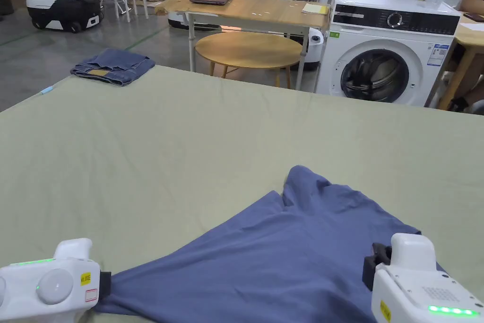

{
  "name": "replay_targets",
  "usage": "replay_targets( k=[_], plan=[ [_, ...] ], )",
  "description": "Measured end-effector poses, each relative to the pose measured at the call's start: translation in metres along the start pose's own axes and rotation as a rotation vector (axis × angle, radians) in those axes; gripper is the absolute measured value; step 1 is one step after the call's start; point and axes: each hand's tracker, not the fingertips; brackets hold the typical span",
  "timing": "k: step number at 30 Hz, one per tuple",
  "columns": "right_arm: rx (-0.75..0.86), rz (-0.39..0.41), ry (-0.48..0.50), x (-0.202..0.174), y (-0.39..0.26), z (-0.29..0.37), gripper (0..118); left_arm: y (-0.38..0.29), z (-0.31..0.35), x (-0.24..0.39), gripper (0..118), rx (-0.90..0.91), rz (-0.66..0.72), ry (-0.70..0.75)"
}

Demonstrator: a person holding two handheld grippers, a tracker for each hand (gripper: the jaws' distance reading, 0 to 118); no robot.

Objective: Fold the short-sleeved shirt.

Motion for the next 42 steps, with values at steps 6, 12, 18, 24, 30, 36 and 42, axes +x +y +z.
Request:
replay_targets(
  k=[6,12,18,24,30,36,42],
  plan=[
    [-0.122,0.008,0.042,0.034,0.063,-0.09,1,-0.006,0.008,-0.005,0,0.015,0.022,-0.031],
    [-0.285,0.011,0.1,0.048,0.112,-0.193,59,-0.008,0.008,-0.001,0,0.014,0.023,-0.021],
    [-0.423,0.065,0.137,0.045,0.123,-0.263,64,-0.006,0.008,0.001,0,0.009,0.02,-0.009],
    [-0.563,0.161,0.17,0.02,0.099,-0.267,64,-0.005,0.006,-0.001,0,0.004,0.036,-0.012],
    [-0.525,0.126,0.183,0.016,0.102,-0.25,0,-0.004,0.006,0.002,0,0.007,0.018,-0.003],
    [-0.34,0.177,0.159,0.025,0.114,-0.216,0,-0.003,0.018,-0.001,0,0.052,0.021,-0.017],
    [-0.184,0.179,0.123,0.049,0.152,-0.168,0,0.013,0.054,0.002,0,0.174,0.001,-0.084]
  ],
)
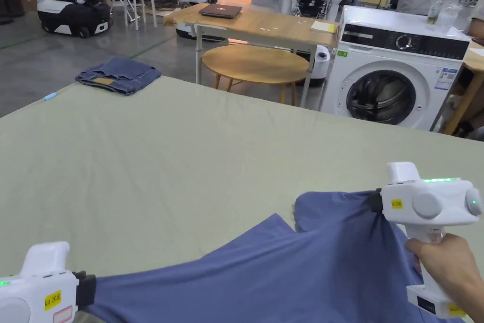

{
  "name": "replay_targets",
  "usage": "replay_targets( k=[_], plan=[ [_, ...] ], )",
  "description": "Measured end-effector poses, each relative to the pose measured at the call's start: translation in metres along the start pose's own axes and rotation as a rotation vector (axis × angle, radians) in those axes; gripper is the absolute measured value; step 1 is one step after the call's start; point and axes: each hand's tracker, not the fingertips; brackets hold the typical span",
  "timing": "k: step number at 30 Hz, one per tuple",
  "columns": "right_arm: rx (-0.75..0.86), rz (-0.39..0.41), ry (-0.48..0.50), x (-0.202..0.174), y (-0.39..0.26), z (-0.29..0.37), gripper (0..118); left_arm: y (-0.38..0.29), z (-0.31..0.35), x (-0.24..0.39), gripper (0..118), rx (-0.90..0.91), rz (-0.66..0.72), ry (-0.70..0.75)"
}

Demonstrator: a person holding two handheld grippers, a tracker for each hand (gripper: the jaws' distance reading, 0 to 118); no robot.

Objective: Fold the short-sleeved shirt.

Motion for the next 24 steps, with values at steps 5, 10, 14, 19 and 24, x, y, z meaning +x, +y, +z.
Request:
replay_targets(
  k=[5,10,14,19,24],
  plan=[
    [0.134,-0.037,-0.096,0.027,0.027,0.061,0,0.048,0.03,0.018,0,0.13,-0.028,-0.067],
    [0.264,-0.104,-0.194,0.052,0.053,0.138,0,0.122,0.059,0.058,0,0.238,-0.146,-0.081],
    [0.353,-0.162,-0.238,0.075,0.074,0.19,0,0.185,0.082,0.093,0,0.317,-0.212,-0.093],
    [0.428,-0.177,-0.311,0.098,0.098,0.239,0,0.26,0.113,0.132,0,0.396,-0.227,-0.126],
    [0.513,-0.203,-0.354,0.108,0.125,0.275,0,0.322,0.13,0.169,0,0.464,-0.258,-0.132]
  ],
)
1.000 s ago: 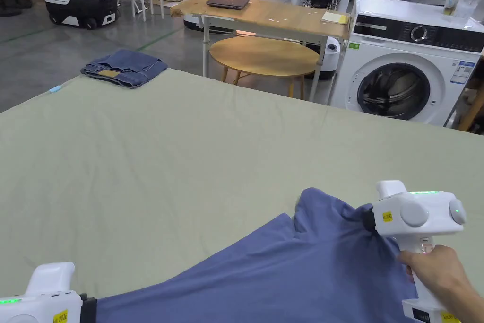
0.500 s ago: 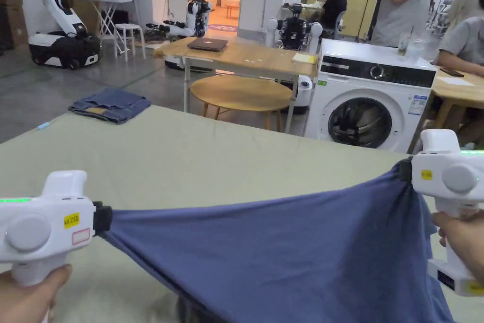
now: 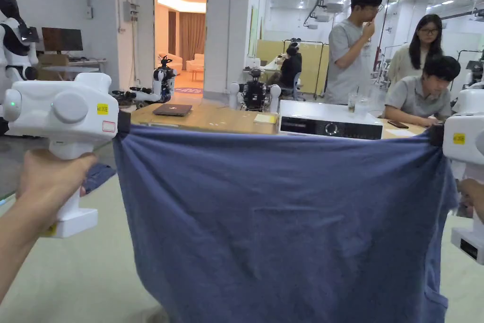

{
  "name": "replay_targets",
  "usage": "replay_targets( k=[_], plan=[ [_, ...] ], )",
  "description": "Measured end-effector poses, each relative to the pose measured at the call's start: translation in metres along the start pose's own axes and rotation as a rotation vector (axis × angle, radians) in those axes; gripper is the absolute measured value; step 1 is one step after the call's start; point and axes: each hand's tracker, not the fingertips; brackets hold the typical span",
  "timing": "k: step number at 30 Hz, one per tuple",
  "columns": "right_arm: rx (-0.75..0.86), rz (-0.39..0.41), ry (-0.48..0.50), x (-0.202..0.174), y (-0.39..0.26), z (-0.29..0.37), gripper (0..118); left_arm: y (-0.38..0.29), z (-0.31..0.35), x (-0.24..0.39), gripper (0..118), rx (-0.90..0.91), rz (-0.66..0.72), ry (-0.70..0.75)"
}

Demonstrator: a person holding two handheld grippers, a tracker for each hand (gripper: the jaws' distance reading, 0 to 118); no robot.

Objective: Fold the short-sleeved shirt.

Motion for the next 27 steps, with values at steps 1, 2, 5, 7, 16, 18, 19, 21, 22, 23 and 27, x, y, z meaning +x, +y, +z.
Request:
replay_targets(
  k=[1,2,5,7,16,18,19,21,22,23,27],
  plan=[
    [0.009,0.007,-0.012,0.001,0.007,0.001,0,0.011,-0.003,0.004,0,0.016,-0.003,0.007],
    [0.024,0.009,-0.019,0.003,0.016,0.0,0,0.023,-0.006,0.008,0,0.024,-0.01,0.005],
    [0.068,0.009,-0.032,0.006,0.04,-0.002,0,0.052,-0.016,0.016,0,0.077,-0.054,0.021],
    [0.09,0.005,-0.048,0.008,0.057,-0.007,0,0.069,-0.022,0.021,0,0.1,-0.074,0.028],
    [0.158,-0.001,-0.096,0.008,0.106,-0.04,0,0.125,-0.056,0.041,0,0.176,-0.095,0.044],
    [0.16,0.012,-0.105,0.007,0.106,-0.045,0,0.128,-0.063,0.042,0,0.179,-0.101,0.043],
    [0.16,0.014,-0.107,0.007,0.104,-0.048,0,0.127,-0.066,0.043,0,0.178,-0.103,0.046],
    [0.159,0.015,-0.112,0.007,0.096,-0.053,0,0.123,-0.073,0.044,0,0.175,-0.109,0.05],
    [0.157,0.014,-0.111,0.008,0.091,-0.056,0,0.119,-0.077,0.045,0,0.171,-0.113,0.051],
    [0.156,0.016,-0.11,0.007,0.084,-0.057,0,0.112,-0.079,0.046,0,0.162,-0.125,0.066],
    [0.136,0.047,-0.114,0.004,0.049,-0.059,0,0.074,-0.088,0.047,0,0.148,-0.14,0.069]
  ],
)
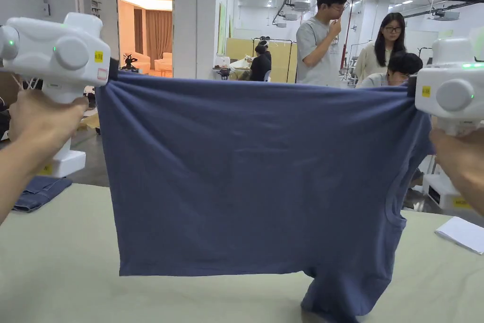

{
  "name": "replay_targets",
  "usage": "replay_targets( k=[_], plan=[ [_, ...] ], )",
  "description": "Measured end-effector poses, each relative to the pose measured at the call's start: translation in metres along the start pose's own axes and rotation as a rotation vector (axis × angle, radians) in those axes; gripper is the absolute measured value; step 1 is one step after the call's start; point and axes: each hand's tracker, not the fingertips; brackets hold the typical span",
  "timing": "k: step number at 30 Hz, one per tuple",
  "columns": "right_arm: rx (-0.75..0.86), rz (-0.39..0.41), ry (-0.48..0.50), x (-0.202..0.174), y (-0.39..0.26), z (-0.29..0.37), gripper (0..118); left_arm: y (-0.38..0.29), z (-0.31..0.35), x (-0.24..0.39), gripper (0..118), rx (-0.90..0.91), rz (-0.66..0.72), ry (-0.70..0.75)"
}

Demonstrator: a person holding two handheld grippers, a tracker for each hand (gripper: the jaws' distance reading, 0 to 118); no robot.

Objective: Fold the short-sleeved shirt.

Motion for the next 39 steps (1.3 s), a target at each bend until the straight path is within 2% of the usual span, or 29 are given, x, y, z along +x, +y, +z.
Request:
replay_targets(
  k=[4,7,14,18,21,28,32,39],
  plan=[
    [-0.042,0.011,0.009,0.003,-0.044,0.014,0,-0.054,0.004,0.0,0,-0.053,0.024,-0.036],
    [-0.082,0.048,0.014,0.006,-0.072,0.032,0,-0.091,0.021,0.002,0,-0.089,0.007,-0.048],
    [-0.108,0.053,0.032,0.02,-0.111,0.107,0,-0.142,0.093,-0.008,0,-0.08,0.051,-0.085],
    [-0.13,0.062,0.03,0.028,-0.133,0.154,0,-0.17,0.138,-0.011,0,-0.089,0.013,-0.097],
    [-0.166,0.076,0.029,0.032,-0.153,0.186,0,-0.192,0.168,-0.014,0,-0.096,0.034,-0.118],
    [-0.289,0.084,0.071,0.035,-0.221,0.25,0,-0.274,0.226,-0.019,0,-0.215,0.089,-0.136],
    [-0.371,0.117,0.077,0.027,-0.258,0.29,0,-0.323,0.25,-0.014,0,-0.281,0.062,-0.123],
    [-0.527,0.07,0.073,0.036,-0.321,0.347,0,-0.393,0.276,-0.011,0,-0.441,0.104,-0.144]
  ],
)
